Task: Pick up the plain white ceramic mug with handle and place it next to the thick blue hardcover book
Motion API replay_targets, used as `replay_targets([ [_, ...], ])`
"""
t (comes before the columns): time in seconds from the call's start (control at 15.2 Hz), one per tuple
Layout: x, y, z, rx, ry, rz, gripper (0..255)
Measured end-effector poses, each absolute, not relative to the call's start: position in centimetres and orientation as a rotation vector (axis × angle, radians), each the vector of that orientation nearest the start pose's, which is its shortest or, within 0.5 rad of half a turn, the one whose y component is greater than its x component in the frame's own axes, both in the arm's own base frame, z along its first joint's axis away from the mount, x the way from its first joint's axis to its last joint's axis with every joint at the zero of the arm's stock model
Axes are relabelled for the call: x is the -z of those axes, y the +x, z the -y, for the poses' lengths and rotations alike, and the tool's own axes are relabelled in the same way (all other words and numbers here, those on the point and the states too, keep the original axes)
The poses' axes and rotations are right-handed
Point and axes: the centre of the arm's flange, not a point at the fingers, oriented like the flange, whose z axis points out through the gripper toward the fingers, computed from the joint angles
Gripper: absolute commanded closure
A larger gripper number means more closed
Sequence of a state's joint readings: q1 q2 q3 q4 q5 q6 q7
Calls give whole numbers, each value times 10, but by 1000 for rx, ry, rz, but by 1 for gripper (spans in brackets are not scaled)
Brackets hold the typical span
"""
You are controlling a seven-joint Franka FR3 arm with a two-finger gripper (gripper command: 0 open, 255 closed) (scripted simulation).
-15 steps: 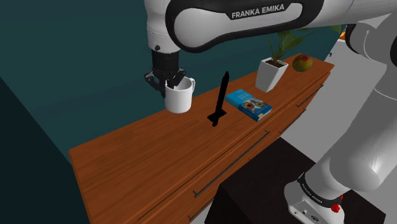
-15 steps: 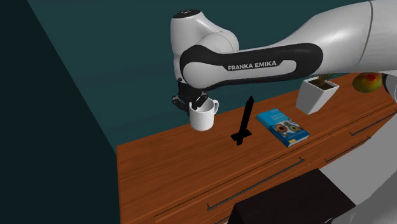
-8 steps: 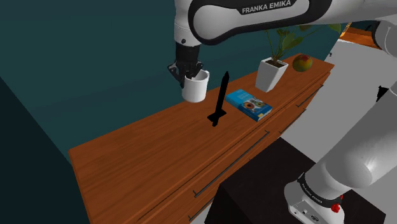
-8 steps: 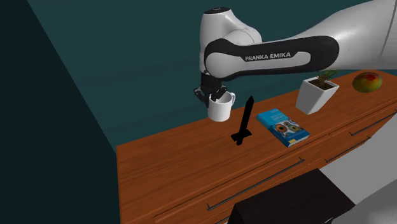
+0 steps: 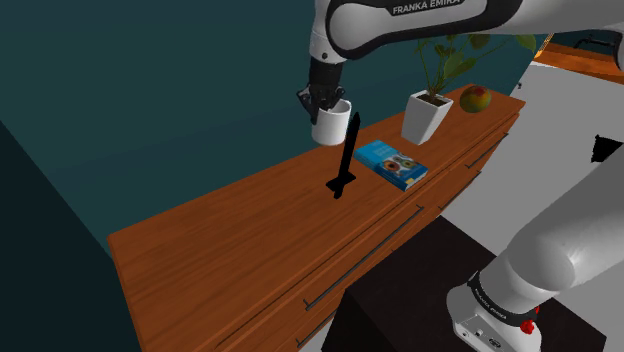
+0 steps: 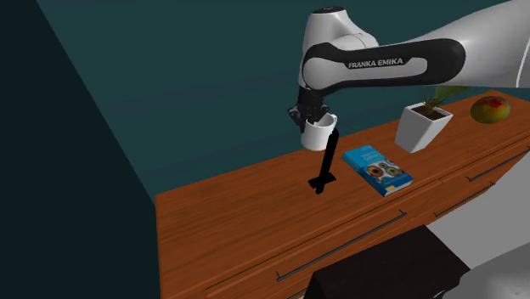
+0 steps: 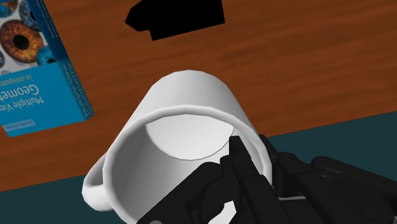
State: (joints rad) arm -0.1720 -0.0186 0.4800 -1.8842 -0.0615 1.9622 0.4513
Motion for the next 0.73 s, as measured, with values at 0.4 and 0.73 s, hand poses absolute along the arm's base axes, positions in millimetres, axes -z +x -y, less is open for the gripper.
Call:
replay_targets([
  [0.4, -522, 556, -95, 178, -3157, -193, 255],
  [0.73, -521, 569, -28, 178, -3157, -193, 255],
])
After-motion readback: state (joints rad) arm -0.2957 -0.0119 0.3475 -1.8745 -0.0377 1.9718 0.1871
